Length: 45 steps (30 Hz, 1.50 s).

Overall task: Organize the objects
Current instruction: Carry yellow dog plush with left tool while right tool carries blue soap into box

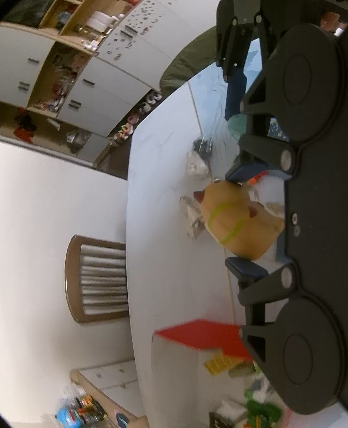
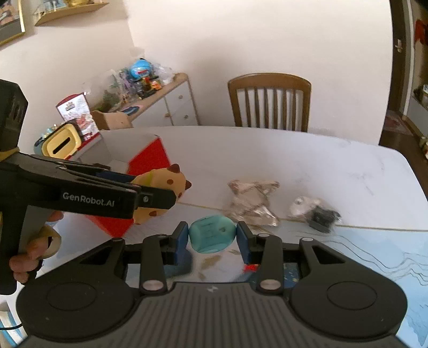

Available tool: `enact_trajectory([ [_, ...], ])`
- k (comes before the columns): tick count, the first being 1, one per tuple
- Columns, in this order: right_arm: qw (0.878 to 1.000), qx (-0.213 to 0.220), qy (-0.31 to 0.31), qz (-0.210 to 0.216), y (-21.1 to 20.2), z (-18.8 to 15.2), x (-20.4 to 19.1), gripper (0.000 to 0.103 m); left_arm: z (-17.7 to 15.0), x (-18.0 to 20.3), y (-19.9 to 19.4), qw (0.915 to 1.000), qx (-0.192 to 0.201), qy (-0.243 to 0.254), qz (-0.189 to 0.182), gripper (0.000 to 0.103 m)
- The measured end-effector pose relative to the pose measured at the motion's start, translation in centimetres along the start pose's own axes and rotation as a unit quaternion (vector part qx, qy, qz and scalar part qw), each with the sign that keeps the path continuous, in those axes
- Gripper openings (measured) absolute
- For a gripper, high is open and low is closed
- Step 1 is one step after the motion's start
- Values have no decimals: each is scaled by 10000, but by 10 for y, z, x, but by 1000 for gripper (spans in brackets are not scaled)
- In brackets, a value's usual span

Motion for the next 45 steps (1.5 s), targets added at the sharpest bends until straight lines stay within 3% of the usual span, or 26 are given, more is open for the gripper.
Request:
enact_trajectory([
  [18,9993,52,-323,179,51,39,-121,38,0,-135,-38,9988,76,-416,231,60],
  [27,9989,56,-417,197,88,55,-167,38,6,-199,-38,9981,97,-490,374,60],
  [45,9992,-253,-280,-87,173,79,-190,38,30,-294,11,9932,-118,-714,907,60],
])
Point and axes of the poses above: each gripper's, at about its wrist camera, not at the fingertips, and y roughly the way its jaws point, x to its right, z to its top, the point moved 1 cm from there along y, roughly the way its jaws point, and after that the axes turned 11 degrees about z, right-handed, at the moved point
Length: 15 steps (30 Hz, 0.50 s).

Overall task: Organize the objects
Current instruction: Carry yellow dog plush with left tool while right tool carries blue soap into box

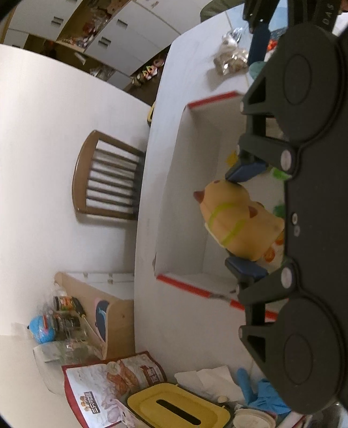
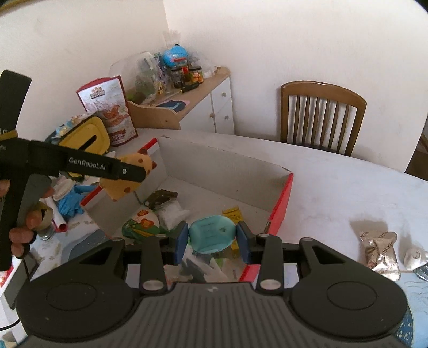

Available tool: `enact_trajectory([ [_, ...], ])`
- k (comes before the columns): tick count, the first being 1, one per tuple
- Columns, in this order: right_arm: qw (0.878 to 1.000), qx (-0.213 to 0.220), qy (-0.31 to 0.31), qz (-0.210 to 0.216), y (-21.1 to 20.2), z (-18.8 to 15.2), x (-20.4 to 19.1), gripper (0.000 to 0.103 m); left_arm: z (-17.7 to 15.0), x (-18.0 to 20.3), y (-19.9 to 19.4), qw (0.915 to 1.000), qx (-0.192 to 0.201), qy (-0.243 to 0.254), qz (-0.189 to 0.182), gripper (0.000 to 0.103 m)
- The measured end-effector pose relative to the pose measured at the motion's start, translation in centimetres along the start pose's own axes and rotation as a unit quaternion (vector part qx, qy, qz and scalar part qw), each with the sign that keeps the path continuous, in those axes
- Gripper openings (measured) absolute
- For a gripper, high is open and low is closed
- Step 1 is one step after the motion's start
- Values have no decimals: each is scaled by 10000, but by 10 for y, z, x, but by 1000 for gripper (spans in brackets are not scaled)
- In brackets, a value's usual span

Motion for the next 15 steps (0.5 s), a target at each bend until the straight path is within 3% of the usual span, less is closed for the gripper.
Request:
enact_trajectory([
  [7,9997,-211,41,-120,47,9,-1,38,12,-7,35,9997,-135,39,212,60],
  [15,9985,-509,-51,-209,97,18,-5,38,20,6,63,9994,-232,249,114,60],
])
Point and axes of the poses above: each gripper's, at about its wrist camera, not at the fingertips, and y roughly the way its jaws point, x to its right, z to its top, the point moved 1 cm from there along y, roughly the way its jaws point, and after that the axes turned 11 degrees about z, right-handed, at the moved point
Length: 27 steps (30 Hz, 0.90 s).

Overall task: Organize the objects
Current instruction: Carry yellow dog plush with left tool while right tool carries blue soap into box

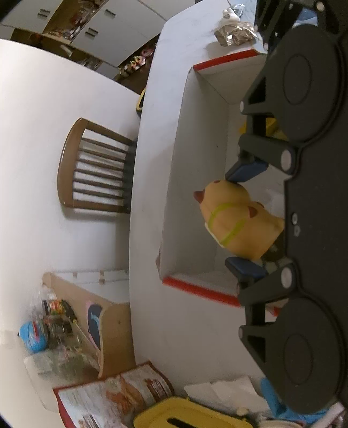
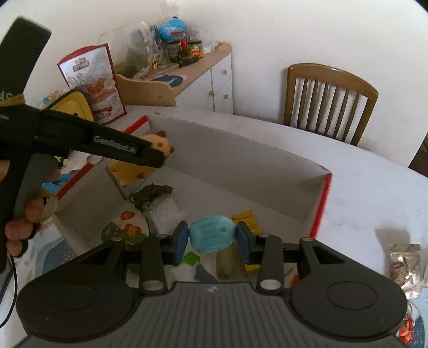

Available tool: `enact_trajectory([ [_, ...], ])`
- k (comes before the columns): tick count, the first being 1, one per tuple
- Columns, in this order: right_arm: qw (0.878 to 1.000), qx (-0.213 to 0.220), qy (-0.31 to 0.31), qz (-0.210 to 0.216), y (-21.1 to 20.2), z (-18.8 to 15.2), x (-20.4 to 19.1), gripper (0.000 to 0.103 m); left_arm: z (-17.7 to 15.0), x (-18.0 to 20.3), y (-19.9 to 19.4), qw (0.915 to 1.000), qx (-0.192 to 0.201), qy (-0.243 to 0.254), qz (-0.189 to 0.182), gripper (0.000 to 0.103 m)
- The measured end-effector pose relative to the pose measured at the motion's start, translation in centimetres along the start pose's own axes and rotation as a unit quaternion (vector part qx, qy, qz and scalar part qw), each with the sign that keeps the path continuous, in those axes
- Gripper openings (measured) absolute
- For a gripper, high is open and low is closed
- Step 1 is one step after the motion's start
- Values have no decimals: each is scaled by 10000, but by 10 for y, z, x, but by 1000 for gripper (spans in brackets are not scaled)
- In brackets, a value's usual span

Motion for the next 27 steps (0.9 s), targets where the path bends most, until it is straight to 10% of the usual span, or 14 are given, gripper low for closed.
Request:
enact_trajectory([
  [27,9952,-972,104,88,75,8,10,38,2,40,71,9936,-914,523,-416,61],
])
Point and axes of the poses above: each gripper's, at about its wrist camera, not at the fingertips, and y roughly the way its jaws point, x to its right, z to its top, the point moved 1 cm from there along y, roughly the way its jaws point, and after that the axes turned 11 degrees about z, right-handed, at the moved point
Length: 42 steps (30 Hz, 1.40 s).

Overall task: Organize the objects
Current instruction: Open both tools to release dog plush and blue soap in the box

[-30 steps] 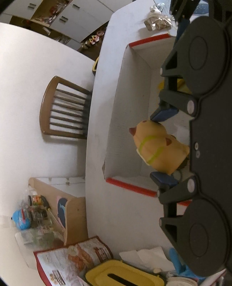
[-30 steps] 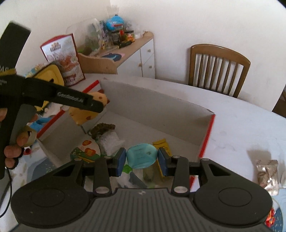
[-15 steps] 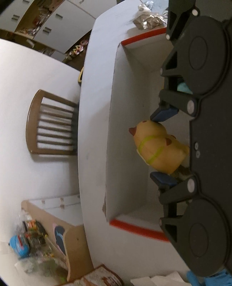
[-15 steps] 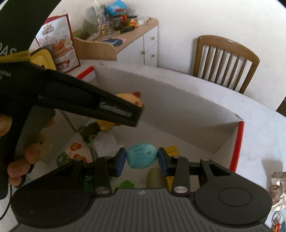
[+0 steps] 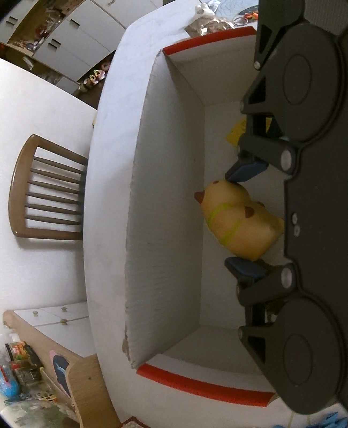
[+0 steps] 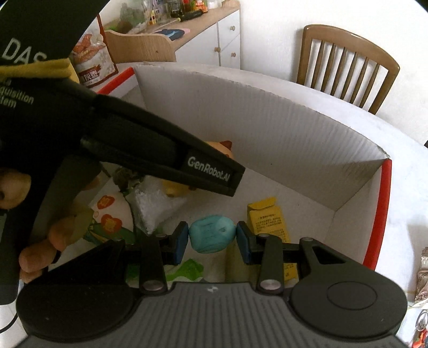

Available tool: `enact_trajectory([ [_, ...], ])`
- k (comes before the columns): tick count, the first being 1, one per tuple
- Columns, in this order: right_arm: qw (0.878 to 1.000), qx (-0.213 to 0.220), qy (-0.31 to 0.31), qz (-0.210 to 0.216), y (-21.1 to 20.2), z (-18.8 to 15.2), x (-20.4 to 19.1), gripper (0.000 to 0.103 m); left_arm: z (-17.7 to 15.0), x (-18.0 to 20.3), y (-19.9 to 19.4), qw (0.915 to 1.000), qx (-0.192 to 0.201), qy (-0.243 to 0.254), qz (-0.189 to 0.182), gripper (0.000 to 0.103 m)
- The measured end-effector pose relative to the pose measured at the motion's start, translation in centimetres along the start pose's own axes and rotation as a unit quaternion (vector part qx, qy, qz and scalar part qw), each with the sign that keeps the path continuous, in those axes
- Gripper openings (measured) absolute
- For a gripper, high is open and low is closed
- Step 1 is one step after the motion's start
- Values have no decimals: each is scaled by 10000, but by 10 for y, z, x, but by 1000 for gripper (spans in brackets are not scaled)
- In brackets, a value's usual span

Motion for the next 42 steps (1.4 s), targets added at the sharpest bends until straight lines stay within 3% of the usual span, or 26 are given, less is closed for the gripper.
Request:
enact_trajectory([
  [13,9991,-350,-246,36,3,-2,-7,42,0,-3,17,9992,-395,-57,39,69],
  [16,9991,-312,-298,50,-3,-4,-9,48,-1,-5,12,9995,-290,-89,47,77],
  [19,9994,-218,-238,94,-10,-8,-10,54,3,-6,4,9997,-191,-111,54,77],
  [31,9992,321,-26,237,-60,-14,-13,57,-5,-6,-47,9993,316,-212,-62,82],
  [35,9982,536,26,283,-81,-19,-18,63,-10,-8,-67,9985,495,-230,-47,83],
  [42,9953,863,101,431,-115,-30,-21,67,-25,-1,-105,9953,962,-22,53,86],
])
Point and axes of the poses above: each gripper's, at about its wrist camera, not at the fingertips, and y roughly the way its jaws point, x to its right, z to its top, the point moved 1 cm from there along y, roughly the way its jaws point, and after that the axes turned 11 degrees about z, right-handed, at the moved point
